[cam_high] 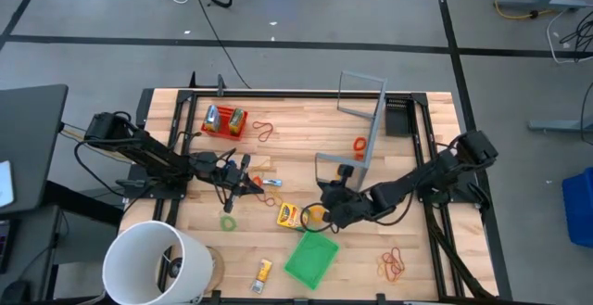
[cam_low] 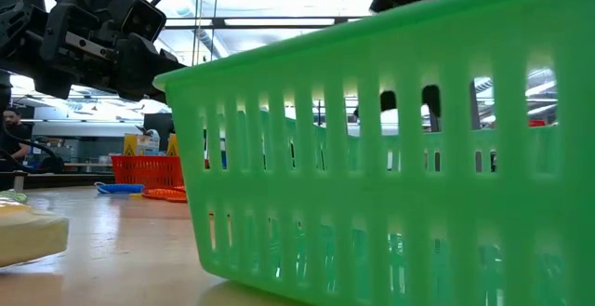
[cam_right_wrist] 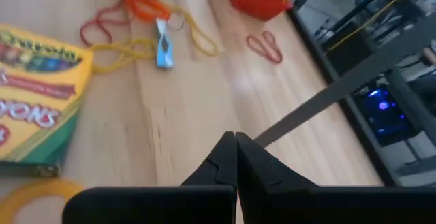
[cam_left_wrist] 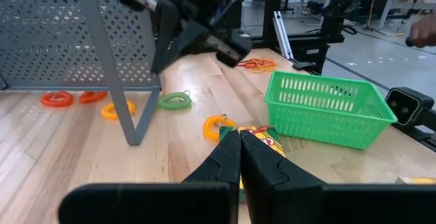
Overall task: Pick & Place Office Desk Supplies
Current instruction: Adjust the shelf on the table
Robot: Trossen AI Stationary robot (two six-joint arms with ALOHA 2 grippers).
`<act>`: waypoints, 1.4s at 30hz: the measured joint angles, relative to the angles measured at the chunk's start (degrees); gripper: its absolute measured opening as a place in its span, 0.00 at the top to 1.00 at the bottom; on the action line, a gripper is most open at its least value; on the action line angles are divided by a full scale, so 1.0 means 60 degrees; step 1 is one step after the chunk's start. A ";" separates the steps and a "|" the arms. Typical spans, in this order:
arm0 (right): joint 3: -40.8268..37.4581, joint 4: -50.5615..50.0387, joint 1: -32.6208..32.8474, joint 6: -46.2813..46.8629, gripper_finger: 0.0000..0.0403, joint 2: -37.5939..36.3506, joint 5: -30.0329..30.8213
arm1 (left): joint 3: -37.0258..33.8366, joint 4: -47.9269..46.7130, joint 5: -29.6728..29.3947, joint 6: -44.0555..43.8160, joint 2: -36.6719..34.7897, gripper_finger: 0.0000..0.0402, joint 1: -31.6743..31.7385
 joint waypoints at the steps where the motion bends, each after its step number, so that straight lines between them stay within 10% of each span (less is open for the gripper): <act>1: 0.0000 -0.0001 -0.0048 0.0107 1.00 0.0058 -0.0137 | 0.0000 0.0001 0.0000 -0.0003 0.0000 0.98 0.0000; 23: 0.2196 -0.0029 0.0724 -0.0680 0.96 0.0394 -0.1133 | 0.0000 0.0002 -0.0002 0.0022 0.0000 0.98 0.0003; 42: 0.2007 -0.1629 0.0047 0.3961 0.41 0.0391 -0.0787 | 0.0000 -0.0013 0.0002 0.0014 0.0000 0.98 0.0001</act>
